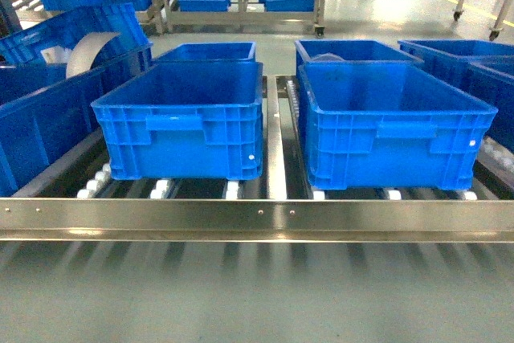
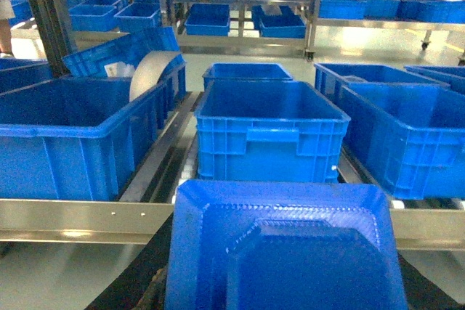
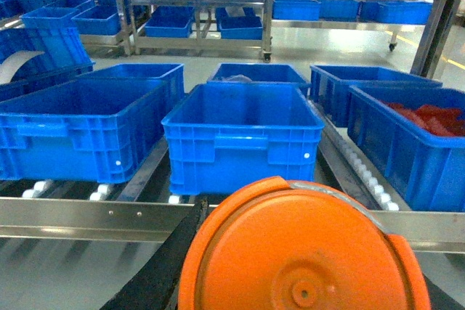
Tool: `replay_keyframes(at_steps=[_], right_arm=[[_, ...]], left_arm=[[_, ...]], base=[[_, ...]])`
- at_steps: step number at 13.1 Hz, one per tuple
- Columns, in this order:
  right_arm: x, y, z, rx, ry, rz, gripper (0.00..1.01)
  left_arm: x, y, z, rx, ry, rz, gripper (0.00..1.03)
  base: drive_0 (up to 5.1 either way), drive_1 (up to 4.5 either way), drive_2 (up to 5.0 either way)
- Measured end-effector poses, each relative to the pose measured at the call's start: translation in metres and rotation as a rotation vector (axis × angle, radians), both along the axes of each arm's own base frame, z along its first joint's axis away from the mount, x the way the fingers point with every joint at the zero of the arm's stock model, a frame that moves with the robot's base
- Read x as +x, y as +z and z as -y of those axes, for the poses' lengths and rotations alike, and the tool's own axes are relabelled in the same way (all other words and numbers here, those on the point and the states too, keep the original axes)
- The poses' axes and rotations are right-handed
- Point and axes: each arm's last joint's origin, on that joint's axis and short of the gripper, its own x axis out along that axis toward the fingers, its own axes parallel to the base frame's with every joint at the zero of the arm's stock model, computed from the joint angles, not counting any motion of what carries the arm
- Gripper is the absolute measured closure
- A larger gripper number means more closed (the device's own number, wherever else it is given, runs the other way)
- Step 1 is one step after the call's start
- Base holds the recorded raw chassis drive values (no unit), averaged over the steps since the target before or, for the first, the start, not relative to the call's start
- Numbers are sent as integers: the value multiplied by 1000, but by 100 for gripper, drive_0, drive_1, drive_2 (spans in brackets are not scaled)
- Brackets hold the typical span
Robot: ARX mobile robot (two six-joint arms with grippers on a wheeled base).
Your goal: Sort blue parts and orange caps into right shelf containers
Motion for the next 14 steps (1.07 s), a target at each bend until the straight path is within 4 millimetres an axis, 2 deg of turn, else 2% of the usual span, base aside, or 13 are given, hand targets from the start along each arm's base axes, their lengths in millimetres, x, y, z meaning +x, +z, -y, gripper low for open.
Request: replay_keyframes(at_steps=[14], right_arm=[[0,0,0,0,0,0,56]], left_arm=[[0,0,0,0,0,-1,59]], base=[[0,0,0]])
